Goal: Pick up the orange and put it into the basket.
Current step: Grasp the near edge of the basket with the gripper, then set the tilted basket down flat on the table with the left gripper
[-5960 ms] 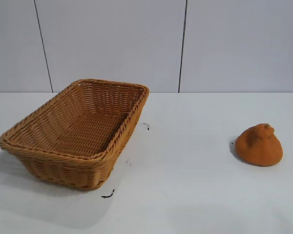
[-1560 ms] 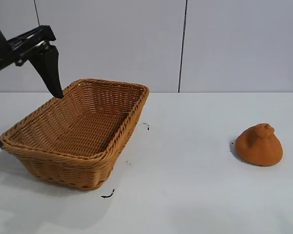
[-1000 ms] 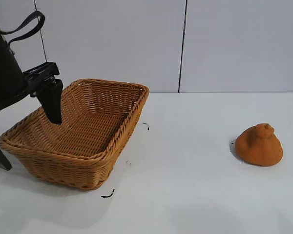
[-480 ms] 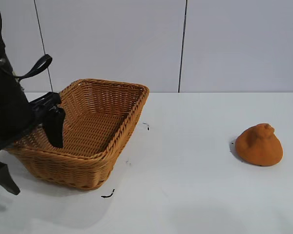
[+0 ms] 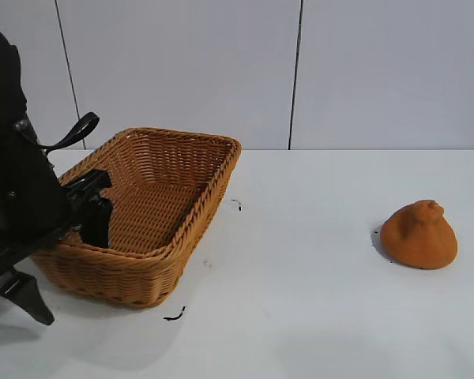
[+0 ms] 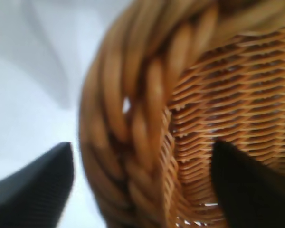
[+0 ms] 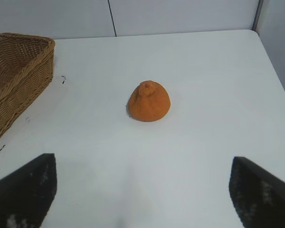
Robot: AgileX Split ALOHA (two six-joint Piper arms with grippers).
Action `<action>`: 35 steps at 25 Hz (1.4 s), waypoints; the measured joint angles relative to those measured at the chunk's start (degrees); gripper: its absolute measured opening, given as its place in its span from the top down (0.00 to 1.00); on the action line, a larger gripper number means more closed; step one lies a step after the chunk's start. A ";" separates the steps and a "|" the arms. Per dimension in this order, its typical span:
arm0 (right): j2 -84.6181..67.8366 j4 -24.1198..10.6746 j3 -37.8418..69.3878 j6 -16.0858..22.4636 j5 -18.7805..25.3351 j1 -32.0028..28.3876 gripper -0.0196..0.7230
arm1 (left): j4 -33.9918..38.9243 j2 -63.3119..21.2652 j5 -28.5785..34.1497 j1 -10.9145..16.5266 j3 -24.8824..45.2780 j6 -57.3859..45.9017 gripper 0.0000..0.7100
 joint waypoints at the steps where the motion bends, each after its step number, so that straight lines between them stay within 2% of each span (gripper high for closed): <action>1: 0.00 0.00 0.00 0.00 0.00 0.00 0.06 | 0.00 0.00 0.00 0.00 0.00 0.00 0.77; 2: 0.00 0.00 0.00 0.00 0.00 0.00 0.06 | 0.05 0.00 0.59 0.00 -1.31 -0.93 0.86; 3: 0.00 0.00 0.00 0.00 0.00 0.00 0.06 | 0.10 0.00 0.91 0.00 -1.86 -0.61 0.87; 12: 0.00 0.00 0.00 0.00 0.06 0.00 0.06 | 0.06 0.06 6.89 0.09 -8.94 2.85 0.87; 15: 0.00 0.00 0.00 0.00 0.06 0.00 0.06 | -0.40 0.40 10.52 2.01 -15.67 11.65 0.87; 17: 0.00 0.00 0.00 0.00 0.06 0.00 0.06 | -0.79 0.51 11.39 2.86 -17.16 13.83 0.87; 18: 0.00 0.00 0.00 0.02 0.06 0.00 0.06 | -2.50 0.85 13.15 5.52 -19.56 20.32 0.87; 22: 0.00 0.00 0.00 0.02 0.06 0.00 0.06 | -6.40 3.11 18.48 10.49 -24.64 36.24 0.87; 23: 0.00 0.00 0.00 0.02 0.06 0.00 0.06 | -6.40 3.11 18.48 10.49 -24.64 36.24 0.87; 24: 0.00 0.00 0.00 0.02 0.06 0.00 0.06 | -7.10 5.00 21.93 11.91 -27.32 43.46 0.87; 31: 0.00 0.00 0.00 0.02 0.06 0.00 0.06 | -7.20 11.80 33.52 12.76 -37.71 65.61 0.87; 35: 0.00 0.00 0.00 0.02 0.06 0.00 0.06 | -7.06 13.76 34.93 12.76 -40.02 69.58 0.87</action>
